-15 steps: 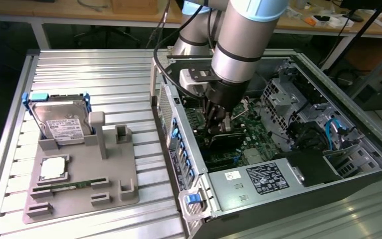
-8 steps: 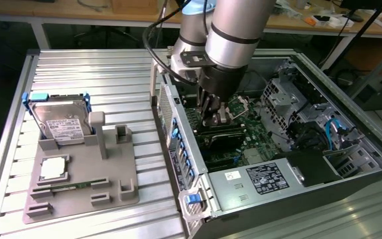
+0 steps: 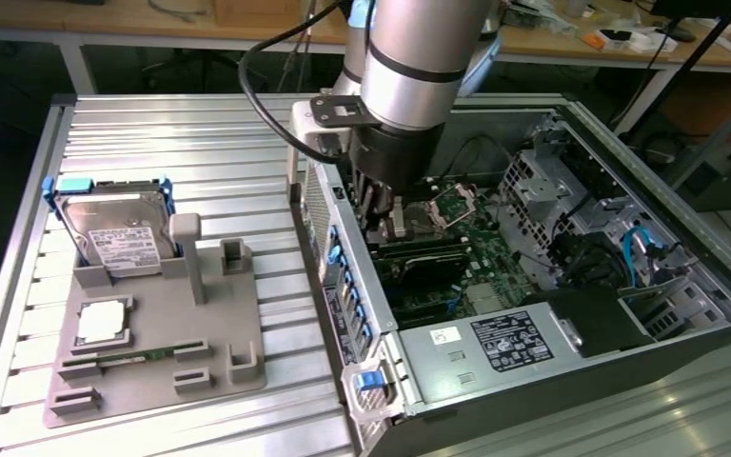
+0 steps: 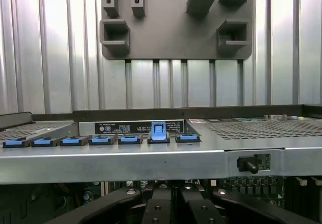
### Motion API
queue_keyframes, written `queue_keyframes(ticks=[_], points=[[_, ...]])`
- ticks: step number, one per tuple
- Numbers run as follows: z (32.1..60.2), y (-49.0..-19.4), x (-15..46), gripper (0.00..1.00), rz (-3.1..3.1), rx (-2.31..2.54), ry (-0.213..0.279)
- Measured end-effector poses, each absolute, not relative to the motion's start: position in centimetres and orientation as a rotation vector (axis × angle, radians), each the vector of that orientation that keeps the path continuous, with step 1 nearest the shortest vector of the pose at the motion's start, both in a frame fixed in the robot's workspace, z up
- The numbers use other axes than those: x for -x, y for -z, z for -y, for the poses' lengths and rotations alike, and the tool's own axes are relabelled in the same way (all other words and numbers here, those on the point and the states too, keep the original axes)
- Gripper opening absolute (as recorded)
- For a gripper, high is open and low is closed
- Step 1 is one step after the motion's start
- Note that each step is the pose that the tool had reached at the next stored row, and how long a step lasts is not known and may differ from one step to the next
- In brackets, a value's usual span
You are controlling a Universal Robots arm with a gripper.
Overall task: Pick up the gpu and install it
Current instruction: 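Press down on the gpu until it lock into place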
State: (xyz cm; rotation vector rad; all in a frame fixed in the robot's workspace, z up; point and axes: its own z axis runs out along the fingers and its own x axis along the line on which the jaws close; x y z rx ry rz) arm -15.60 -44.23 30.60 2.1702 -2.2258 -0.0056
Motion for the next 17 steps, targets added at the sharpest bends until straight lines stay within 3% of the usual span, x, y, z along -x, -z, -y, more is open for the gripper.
queue_keyframes(ticks=[17], points=[[44.23, -31.23, 15.9, 0.11, 2.226, -2.17, 0.005]])
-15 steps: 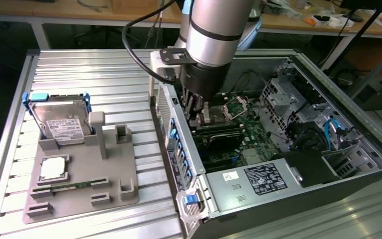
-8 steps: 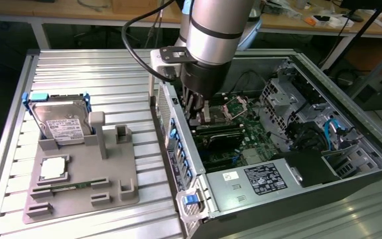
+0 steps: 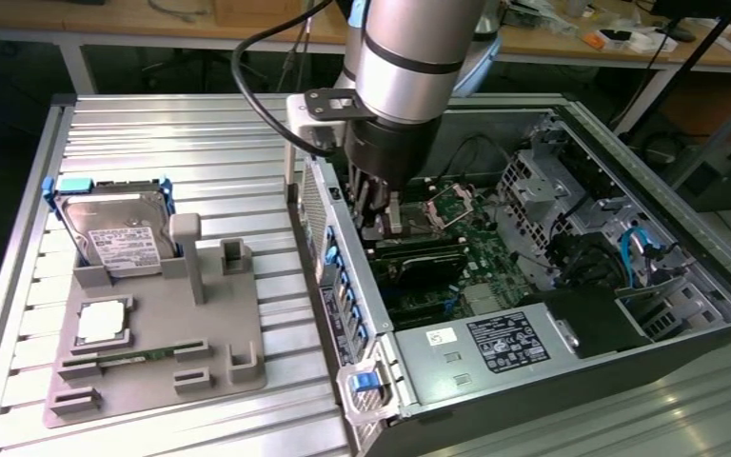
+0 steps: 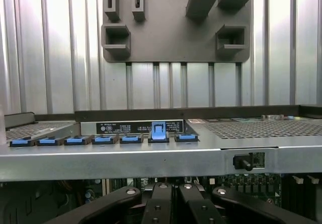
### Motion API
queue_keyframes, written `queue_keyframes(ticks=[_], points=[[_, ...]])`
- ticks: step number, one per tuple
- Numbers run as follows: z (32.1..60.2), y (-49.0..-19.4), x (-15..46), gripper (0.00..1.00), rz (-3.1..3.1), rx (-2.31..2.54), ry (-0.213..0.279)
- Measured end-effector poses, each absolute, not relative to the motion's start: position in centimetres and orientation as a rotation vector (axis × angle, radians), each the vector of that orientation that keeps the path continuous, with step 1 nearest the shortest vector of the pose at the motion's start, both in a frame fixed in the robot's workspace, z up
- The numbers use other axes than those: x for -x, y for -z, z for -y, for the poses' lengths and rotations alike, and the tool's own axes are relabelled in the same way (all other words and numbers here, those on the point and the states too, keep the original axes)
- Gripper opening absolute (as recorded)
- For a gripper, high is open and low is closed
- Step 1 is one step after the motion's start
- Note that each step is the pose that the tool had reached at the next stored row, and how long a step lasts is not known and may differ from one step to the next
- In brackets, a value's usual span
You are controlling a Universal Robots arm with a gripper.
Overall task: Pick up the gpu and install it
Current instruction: 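Press down on the gpu until it lock into place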
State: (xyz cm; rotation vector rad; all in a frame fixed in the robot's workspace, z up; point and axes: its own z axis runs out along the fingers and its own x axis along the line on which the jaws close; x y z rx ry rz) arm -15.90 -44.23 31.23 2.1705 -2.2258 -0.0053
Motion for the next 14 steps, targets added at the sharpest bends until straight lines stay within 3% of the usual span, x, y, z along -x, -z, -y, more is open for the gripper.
queue_keyframes(ticks=[14], points=[[44.23, -31.36, 16.28, 0.11, 2.226, -2.17, 0.005]])
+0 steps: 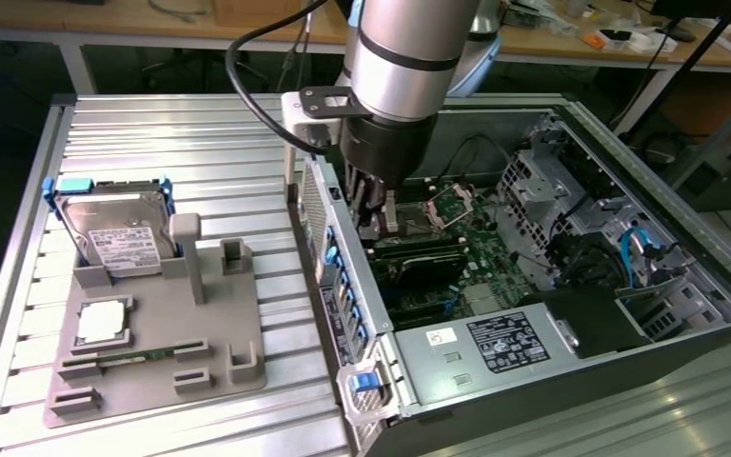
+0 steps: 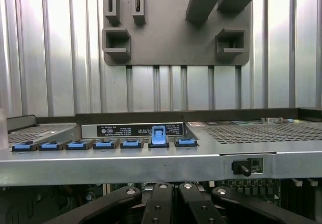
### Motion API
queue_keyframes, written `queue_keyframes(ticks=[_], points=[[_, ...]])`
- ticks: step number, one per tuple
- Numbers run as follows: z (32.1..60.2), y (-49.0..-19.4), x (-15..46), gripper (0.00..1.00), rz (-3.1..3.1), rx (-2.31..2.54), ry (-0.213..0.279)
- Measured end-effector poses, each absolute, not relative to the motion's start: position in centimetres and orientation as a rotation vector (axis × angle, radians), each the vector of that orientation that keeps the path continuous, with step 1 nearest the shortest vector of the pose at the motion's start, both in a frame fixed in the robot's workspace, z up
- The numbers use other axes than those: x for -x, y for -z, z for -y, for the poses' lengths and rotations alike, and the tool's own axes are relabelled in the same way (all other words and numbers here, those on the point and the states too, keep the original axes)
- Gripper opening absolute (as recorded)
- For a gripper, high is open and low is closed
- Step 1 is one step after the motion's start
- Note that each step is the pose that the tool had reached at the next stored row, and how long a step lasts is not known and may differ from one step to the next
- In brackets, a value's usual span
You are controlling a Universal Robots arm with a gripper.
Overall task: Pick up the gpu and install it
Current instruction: 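Press down on the gpu until it lock into place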
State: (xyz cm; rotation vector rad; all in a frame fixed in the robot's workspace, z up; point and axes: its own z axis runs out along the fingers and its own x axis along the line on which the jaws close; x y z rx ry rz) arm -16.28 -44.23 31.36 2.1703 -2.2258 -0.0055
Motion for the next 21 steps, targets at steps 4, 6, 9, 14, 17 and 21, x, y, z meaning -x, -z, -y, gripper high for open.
queue_keyframes(ticks=[4, 6, 9, 14, 17, 21], points=[[44.23, -31.32, 16.41, 0.11, 2.226, -2.171, 0.004], [44.23, -31.31, 16.51, 0.11, 2.226, -2.171, 0.004], [44.25, -31.3, 16.65, 0.11, 2.227, -2.171, 0.003], [44.42, -31.29, 16.74, 0.11, 2.228, -2.172, 0.002], [44.59, -31.27, 16.74, 0.11, 2.227, -2.172, 0.002], [44.6, -31.26, 16.74, 0.11, 2.227, -2.172, 0.002]])
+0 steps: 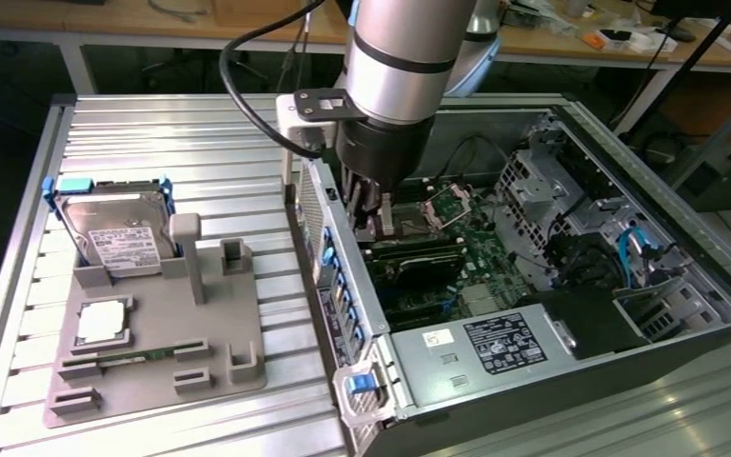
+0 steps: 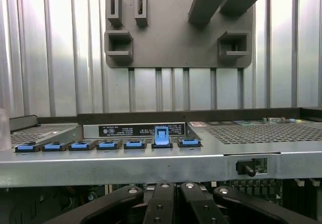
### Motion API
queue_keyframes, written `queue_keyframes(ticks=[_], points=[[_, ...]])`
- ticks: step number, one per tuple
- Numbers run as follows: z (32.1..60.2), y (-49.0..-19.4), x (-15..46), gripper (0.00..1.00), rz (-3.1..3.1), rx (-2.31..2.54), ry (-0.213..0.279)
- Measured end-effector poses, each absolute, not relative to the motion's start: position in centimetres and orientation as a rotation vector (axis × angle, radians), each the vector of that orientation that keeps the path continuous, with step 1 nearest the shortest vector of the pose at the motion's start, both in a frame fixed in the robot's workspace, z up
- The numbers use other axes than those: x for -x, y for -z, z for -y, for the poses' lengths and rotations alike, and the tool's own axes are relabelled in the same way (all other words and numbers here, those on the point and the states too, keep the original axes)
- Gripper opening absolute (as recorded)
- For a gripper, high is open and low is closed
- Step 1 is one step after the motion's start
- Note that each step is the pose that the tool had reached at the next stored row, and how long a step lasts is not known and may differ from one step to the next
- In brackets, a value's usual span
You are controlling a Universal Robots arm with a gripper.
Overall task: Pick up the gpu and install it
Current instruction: 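Press down on the gpu until it lock into place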
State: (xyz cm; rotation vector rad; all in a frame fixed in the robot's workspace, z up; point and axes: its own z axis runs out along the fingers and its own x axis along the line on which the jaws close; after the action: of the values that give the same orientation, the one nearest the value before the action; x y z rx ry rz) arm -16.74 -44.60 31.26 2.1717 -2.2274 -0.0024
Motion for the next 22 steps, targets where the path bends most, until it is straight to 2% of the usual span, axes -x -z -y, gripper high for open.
queue_keyframes(ticks=[13, 22], points=[[44.6, -30.9, 16.7, 0.11, 2.227, -2.172, 0.002], [44.6, -32.4, 16.4, 0.11, 2.228, -2.172, 0.002]])
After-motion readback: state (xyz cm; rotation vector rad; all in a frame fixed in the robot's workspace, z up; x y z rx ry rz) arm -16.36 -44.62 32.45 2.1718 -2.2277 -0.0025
